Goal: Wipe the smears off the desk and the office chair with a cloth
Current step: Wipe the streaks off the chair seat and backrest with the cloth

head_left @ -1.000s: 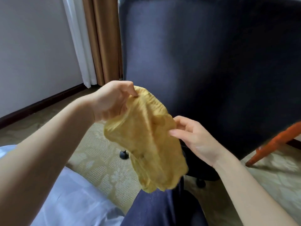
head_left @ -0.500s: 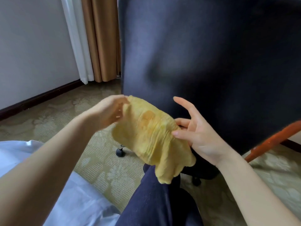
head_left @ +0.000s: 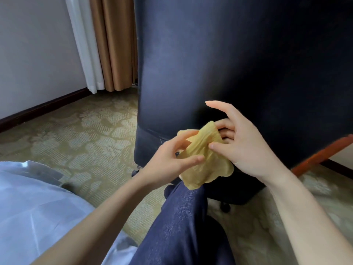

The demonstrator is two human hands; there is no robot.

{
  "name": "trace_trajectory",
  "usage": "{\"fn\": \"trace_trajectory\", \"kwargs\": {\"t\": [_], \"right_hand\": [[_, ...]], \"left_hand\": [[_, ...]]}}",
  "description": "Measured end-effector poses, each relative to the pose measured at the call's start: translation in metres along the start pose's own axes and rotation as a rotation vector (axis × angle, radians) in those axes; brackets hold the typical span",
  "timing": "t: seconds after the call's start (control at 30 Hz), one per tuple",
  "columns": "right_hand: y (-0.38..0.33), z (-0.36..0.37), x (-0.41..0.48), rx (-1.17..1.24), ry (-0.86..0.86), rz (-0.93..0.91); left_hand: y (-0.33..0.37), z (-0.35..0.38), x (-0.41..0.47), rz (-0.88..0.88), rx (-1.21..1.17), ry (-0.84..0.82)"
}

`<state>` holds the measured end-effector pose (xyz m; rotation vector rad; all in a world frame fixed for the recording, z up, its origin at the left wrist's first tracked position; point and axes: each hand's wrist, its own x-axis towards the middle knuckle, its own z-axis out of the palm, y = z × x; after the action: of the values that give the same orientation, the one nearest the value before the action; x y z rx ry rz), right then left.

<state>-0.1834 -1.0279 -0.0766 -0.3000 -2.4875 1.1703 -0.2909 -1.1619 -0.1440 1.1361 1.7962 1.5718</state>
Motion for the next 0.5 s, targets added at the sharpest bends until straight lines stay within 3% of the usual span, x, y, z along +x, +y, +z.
{"fn": "trace_trajectory", "kwargs": {"t": [0.2,0.37,0.5], "right_hand": [[0.029,0.027,-0.012,-0.118,0.354,0.082],[0.031,0.082,-0.041,0.46,0.448,0.224],[0.033,0.102,-0.046,1.023,0.477,0.553]], "left_hand": [[0.003,-0.001,0.001,-0.101,-0.149,-0.008],[0.013,0.002,0.007,-0.177,-0.278,0.034],[0.023,0.013,0.013,-0.187,-0.069,-0.166]]}}
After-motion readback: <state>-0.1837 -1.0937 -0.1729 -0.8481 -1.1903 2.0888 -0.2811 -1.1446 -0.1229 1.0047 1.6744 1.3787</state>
